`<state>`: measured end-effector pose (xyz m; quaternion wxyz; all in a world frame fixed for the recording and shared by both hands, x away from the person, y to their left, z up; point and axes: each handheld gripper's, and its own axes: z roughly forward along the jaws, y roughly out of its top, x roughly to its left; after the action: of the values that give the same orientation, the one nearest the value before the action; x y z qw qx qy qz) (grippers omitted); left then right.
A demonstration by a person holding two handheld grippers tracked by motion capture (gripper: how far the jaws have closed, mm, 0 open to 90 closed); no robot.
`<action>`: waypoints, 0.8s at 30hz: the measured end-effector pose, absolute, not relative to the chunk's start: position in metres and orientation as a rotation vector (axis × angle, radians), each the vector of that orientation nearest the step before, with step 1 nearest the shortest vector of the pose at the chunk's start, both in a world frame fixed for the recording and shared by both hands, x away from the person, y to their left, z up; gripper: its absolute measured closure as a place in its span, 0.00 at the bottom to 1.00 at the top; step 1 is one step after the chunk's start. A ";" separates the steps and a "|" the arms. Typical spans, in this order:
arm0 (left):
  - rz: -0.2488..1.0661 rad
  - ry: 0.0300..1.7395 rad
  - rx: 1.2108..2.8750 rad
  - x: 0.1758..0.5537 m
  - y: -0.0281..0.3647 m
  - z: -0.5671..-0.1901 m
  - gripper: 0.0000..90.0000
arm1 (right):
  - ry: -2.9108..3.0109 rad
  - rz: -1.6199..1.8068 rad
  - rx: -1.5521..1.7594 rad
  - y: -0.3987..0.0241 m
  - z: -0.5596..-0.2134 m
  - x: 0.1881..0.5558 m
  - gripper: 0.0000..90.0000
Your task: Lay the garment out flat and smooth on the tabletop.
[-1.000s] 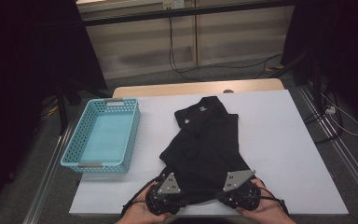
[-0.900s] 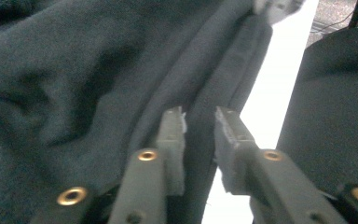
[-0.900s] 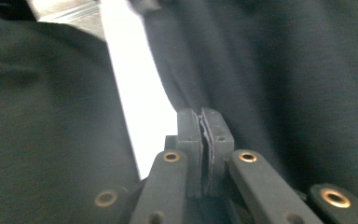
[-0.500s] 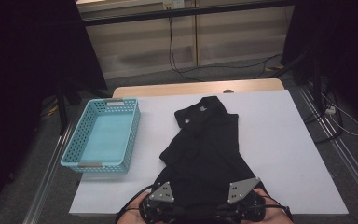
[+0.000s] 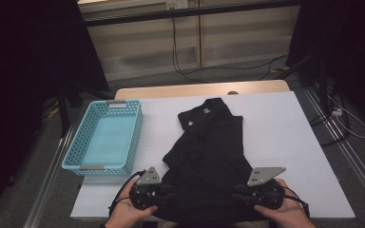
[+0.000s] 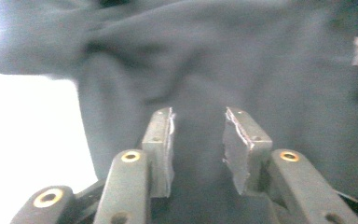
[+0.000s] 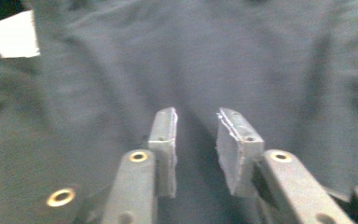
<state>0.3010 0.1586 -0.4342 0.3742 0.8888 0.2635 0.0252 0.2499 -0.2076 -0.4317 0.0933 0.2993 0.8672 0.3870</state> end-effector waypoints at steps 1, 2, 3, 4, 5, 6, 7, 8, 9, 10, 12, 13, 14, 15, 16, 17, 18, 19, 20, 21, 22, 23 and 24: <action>0.064 0.683 2.269 0.304 0.160 -0.435 0.70 | 2.546 1.148 0.909 -0.212 -0.430 0.253 0.80; 0.074 0.689 2.268 0.307 0.161 -0.435 0.70 | 2.527 1.142 0.928 -0.216 -0.429 0.255 0.82; 0.084 0.690 2.266 0.309 0.162 -0.435 0.71 | 2.500 1.123 0.957 -0.220 -0.428 0.258 0.84; 0.089 0.692 2.267 0.311 0.163 -0.436 0.72 | 2.482 1.102 0.979 -0.225 -0.429 0.261 0.86; 0.101 0.687 2.281 0.312 0.162 -0.437 0.73 | 2.464 1.084 1.007 -0.229 -0.429 0.264 0.87; 0.107 0.684 2.295 0.312 0.161 -0.439 0.73 | 2.444 1.052 1.029 -0.233 -0.430 0.267 0.88; 0.097 0.677 2.318 0.312 0.159 -0.442 0.73 | 2.438 1.028 1.046 -0.236 -0.432 0.270 0.88; 0.109 0.665 2.316 0.310 0.158 -0.444 0.72 | 2.435 1.015 1.053 -0.238 -0.433 0.272 0.88; 0.105 0.671 2.311 0.309 0.158 -0.444 0.69 | 2.427 0.991 1.066 -0.240 -0.434 0.273 0.88; 0.096 0.682 2.309 0.308 0.158 -0.444 0.67 | 2.428 0.971 1.070 -0.242 -0.436 0.274 0.88; 0.120 0.680 2.308 0.306 0.158 -0.445 0.67 | 2.435 0.944 1.081 -0.243 -0.439 0.275 0.85; 0.146 0.679 2.315 0.305 0.158 -0.445 0.70 | 2.444 0.934 1.092 -0.243 -0.441 0.275 0.82; 0.159 0.683 2.317 0.304 0.158 -0.445 0.73 | 2.456 0.922 1.092 -0.243 -0.443 0.276 0.79; 0.166 0.688 2.316 0.303 0.158 -0.446 0.77 | 2.462 0.901 1.093 -0.242 -0.446 0.276 0.78; 0.158 0.693 2.316 0.304 0.159 -0.445 0.83 | 2.459 0.912 1.093 -0.242 -0.446 0.276 0.78; 0.137 0.695 2.320 0.304 0.161 -0.445 0.91 | 2.461 0.910 1.093 -0.242 -0.446 0.276 0.78; 0.139 0.703 2.316 0.303 0.161 -0.445 0.97 | 2.464 0.910 1.099 -0.242 -0.446 0.277 0.80; 0.149 0.700 2.321 0.302 0.160 -0.444 0.98 | 2.470 0.913 1.107 -0.242 -0.446 0.277 0.88; 0.159 0.695 2.334 0.301 0.159 -0.443 0.99 | 2.477 0.905 1.107 -0.242 -0.445 0.276 0.94; 0.153 0.702 2.336 0.301 0.159 -0.442 0.99 | 2.486 0.895 1.103 -0.241 -0.445 0.275 0.97; 0.134 0.712 2.333 0.300 0.161 -0.442 0.99 | 2.488 0.887 1.092 -0.240 -0.444 0.274 0.98; 0.112 0.714 2.331 0.299 0.163 -0.441 0.99 | 2.491 0.881 1.091 -0.241 -0.444 0.273 0.98; 0.097 0.720 2.325 0.297 0.166 -0.441 0.99 | 2.495 0.881 1.090 -0.241 -0.443 0.272 0.99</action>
<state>0.2973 0.1656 -0.4414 0.3454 0.8957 0.2775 0.0374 0.2718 -0.2412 -0.4434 0.1397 0.3772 0.8633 0.3047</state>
